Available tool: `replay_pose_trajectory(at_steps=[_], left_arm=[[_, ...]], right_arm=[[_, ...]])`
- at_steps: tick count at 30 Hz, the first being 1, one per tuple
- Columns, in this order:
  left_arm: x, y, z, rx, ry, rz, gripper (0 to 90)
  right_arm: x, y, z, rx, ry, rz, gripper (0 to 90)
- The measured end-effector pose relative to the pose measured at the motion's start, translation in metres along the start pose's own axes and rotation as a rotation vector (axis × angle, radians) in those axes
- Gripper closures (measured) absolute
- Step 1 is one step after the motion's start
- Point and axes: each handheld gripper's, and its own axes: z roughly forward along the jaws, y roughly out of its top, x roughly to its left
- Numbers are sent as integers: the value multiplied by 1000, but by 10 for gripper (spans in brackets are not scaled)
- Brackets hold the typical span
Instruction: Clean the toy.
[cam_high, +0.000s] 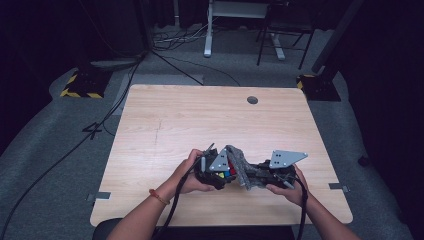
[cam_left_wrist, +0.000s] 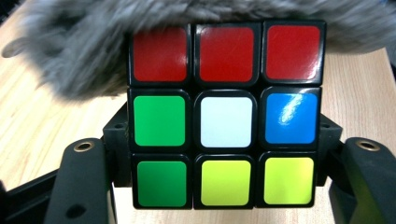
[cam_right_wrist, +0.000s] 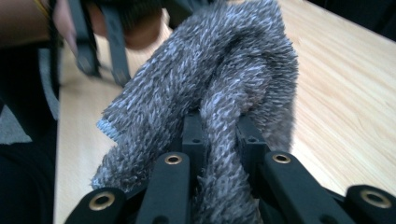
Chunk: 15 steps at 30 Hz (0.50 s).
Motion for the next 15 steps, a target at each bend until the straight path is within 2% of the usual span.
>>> replay_pose_trajectory(at_steps=[5,7,10,15], left_arm=[[-10,3,15,41,-21,31,334],[-12,4,17,50,-20,41,335],[-11,4,14,34,-28,29,335],[-6,5,2,-6,-17,14,335]], right_arm=[[8,8,-1,-30,-3,-28,780],[9,9,0,-24,-26,-41,779],[4,7,-1,-9,-53,-33,778],[-5,-1,1,24,-78,-6,779]])
